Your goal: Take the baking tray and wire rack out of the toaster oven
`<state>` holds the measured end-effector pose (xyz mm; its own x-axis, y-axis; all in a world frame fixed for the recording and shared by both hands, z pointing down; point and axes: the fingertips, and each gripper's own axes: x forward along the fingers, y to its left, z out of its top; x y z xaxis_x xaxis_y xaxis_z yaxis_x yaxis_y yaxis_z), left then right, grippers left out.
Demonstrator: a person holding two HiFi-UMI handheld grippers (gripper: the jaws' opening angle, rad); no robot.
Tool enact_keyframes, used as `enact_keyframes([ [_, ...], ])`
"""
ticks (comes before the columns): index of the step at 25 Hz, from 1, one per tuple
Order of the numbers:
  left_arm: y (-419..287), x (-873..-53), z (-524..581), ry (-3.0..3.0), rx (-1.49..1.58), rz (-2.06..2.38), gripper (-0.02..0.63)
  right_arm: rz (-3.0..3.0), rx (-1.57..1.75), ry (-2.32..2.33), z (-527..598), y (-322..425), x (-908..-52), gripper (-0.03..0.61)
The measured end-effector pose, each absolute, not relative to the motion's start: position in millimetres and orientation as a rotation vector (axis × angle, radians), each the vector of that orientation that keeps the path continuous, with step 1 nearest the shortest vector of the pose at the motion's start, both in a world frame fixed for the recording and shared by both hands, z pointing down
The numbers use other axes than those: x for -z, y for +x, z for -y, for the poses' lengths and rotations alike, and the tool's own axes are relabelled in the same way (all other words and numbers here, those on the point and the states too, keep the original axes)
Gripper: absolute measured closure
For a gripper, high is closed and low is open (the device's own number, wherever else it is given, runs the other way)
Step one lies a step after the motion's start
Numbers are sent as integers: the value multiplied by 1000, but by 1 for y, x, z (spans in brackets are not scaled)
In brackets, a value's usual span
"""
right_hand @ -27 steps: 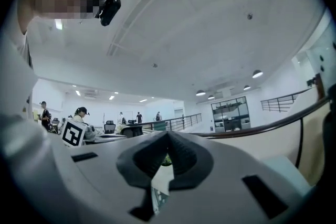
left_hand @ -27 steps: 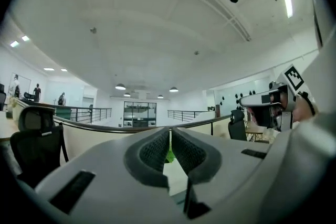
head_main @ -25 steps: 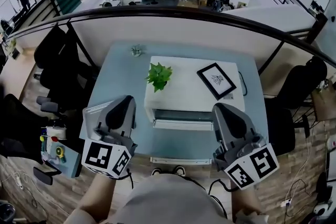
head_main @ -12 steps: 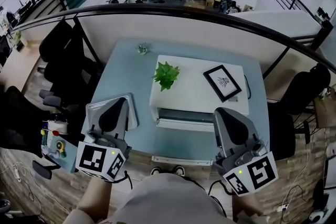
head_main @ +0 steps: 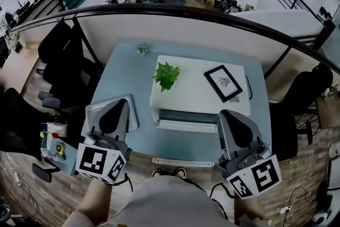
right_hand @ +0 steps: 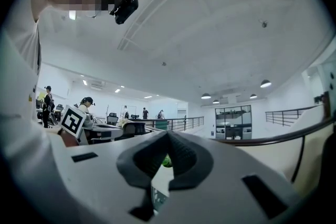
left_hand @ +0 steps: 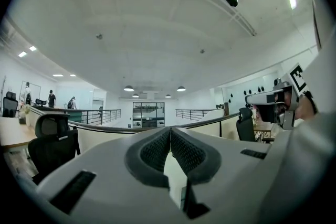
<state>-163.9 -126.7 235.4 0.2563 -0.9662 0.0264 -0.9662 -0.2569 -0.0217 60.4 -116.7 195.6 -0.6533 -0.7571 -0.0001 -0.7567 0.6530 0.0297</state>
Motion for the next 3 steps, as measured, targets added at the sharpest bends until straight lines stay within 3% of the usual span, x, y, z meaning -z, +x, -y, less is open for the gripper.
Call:
enact_keyframes([
  [3, -162, -237, 126, -2487, 66, -1907, 606, 2848, 27, 1311, 116, 62, -198, 575],
])
